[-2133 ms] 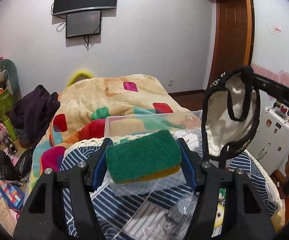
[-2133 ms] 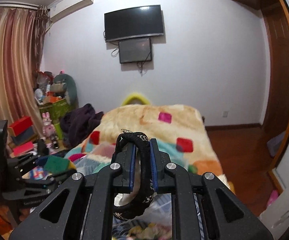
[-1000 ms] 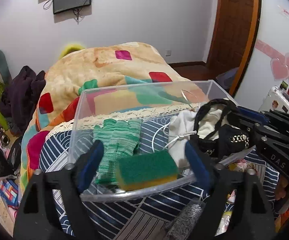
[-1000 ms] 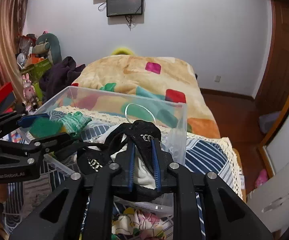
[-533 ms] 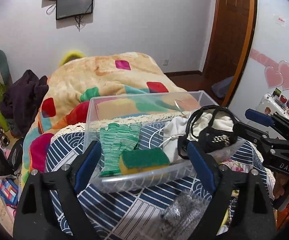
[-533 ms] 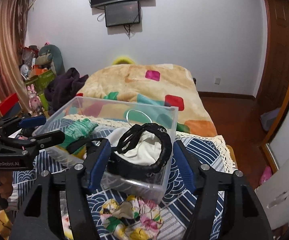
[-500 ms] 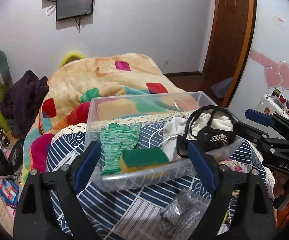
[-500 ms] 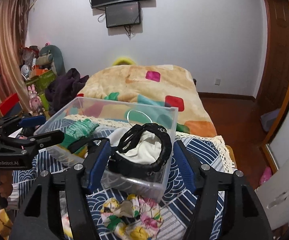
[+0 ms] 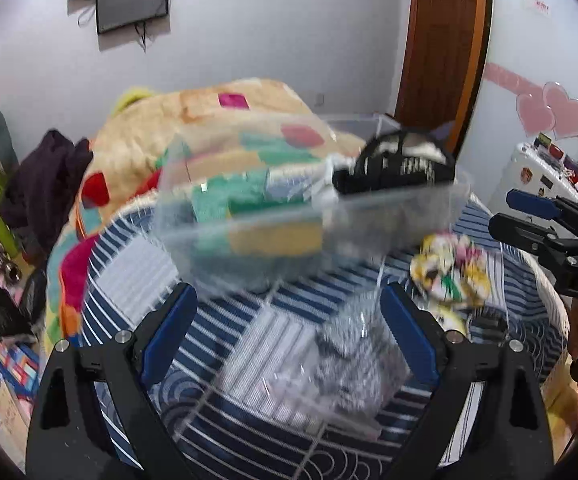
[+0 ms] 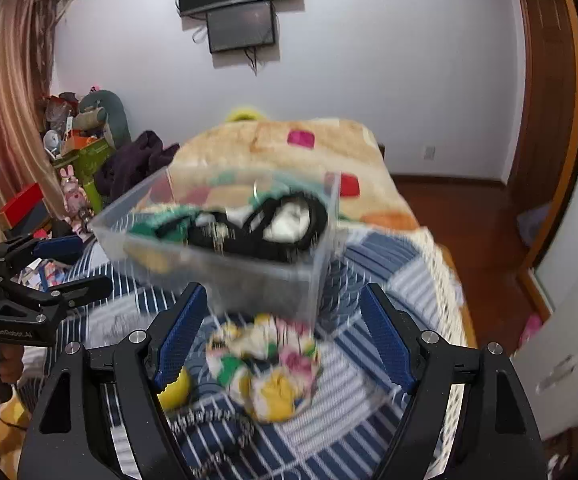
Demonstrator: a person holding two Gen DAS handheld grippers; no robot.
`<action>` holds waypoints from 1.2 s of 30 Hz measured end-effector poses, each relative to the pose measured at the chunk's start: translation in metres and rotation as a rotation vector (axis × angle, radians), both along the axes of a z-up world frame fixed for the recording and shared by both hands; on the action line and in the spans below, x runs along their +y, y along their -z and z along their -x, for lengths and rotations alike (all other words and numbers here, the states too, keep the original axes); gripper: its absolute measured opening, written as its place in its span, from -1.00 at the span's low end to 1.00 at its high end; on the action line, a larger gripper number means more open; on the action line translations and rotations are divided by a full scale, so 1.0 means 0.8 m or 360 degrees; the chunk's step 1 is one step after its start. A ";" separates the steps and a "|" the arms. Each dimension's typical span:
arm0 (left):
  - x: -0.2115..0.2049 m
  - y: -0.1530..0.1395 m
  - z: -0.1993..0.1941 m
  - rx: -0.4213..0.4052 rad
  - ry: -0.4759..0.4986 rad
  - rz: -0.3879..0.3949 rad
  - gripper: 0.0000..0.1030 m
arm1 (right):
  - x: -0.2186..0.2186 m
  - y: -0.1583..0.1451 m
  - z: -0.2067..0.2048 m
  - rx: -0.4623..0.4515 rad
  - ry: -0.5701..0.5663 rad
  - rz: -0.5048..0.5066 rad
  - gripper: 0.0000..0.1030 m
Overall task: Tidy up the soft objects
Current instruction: 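Grasp the silver foil packet with the left tool while the right grasps the floral scrunchie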
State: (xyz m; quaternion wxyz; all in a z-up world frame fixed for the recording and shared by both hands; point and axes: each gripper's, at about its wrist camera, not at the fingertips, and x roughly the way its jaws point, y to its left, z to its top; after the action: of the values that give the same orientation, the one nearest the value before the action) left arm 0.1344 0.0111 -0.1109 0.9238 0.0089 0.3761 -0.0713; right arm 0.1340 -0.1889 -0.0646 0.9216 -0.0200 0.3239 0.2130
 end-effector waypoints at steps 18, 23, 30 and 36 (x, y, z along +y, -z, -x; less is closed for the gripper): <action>-0.011 0.044 0.026 0.0074 0.0148 0.0173 -0.02 | 0.021 0.075 0.012 0.0237 -0.0143 0.0131 -0.12; -0.025 0.042 0.038 0.0012 0.0176 0.0095 -0.32 | 0.018 0.074 0.017 0.0222 -0.0156 0.0104 -0.62; -0.030 0.033 0.045 -0.0025 0.0160 0.0060 -0.57 | 0.014 0.059 0.030 0.0134 -0.0130 0.0090 -0.66; -0.019 0.015 0.051 -0.0075 0.0126 0.0036 -0.70 | 0.009 0.033 0.042 0.0031 -0.0122 0.0044 -0.66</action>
State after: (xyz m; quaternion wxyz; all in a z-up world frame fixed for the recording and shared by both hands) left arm 0.0933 -0.0039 -0.1228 0.9289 0.0151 0.3528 -0.1117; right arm 0.1003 -0.1819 -0.0909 0.9092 -0.0431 0.3348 0.2438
